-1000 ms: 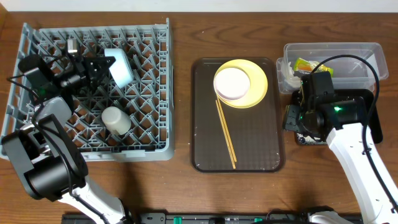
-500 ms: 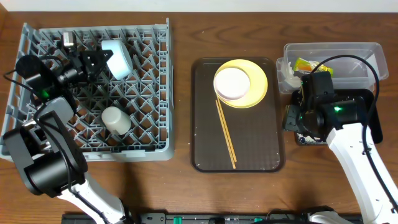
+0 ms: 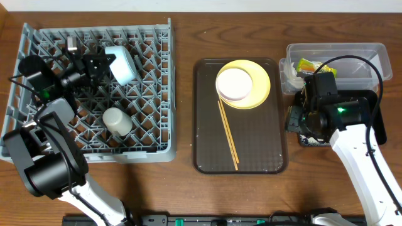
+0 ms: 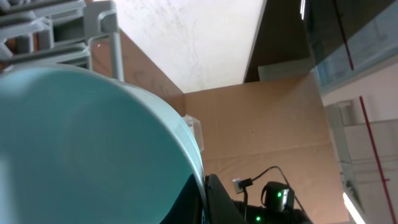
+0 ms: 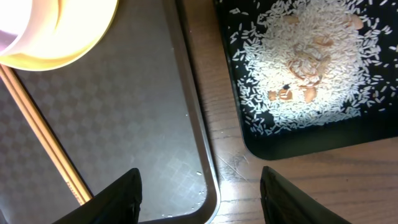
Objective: Sort waste into correct bins and load items into the dishwasher rack
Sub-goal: 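Lower the light-blue bowl into the rack slots and release it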
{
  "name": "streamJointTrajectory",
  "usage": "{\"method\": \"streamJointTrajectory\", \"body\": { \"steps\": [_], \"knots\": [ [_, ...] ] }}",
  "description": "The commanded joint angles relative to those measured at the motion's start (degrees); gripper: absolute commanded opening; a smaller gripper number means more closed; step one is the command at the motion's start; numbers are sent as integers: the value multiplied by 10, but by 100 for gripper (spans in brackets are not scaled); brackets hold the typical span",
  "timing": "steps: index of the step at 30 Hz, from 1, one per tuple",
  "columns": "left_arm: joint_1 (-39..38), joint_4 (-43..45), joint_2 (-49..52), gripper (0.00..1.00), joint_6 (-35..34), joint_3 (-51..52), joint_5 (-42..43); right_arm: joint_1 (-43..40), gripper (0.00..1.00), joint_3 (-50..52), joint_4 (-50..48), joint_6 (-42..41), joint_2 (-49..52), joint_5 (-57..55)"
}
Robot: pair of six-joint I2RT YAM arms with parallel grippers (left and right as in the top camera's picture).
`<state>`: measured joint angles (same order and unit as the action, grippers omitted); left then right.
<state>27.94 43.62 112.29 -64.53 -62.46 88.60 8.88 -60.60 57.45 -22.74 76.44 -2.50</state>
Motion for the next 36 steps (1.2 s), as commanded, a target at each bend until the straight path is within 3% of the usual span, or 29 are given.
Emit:
{"method": "streamJointTrajectory", "body": {
  "steps": [1,18,23,31,36],
  "knots": [
    [0,-25,10,6,72,-2,7,-3,59,-5,0,7,-7,6],
    [45,-31,11,7,122,0,-9,-3,59,-5,2,7,-7,6],
    [57,-31,11,13,127,9,-8,-3,59,-5,2,7,-7,6],
    [77,-34,11,41,139,31,-14,-3,59,-5,2,7,-7,6],
    [77,-37,11,75,139,31,-23,-3,59,-5,2,7,-7,11]
  ]
}}
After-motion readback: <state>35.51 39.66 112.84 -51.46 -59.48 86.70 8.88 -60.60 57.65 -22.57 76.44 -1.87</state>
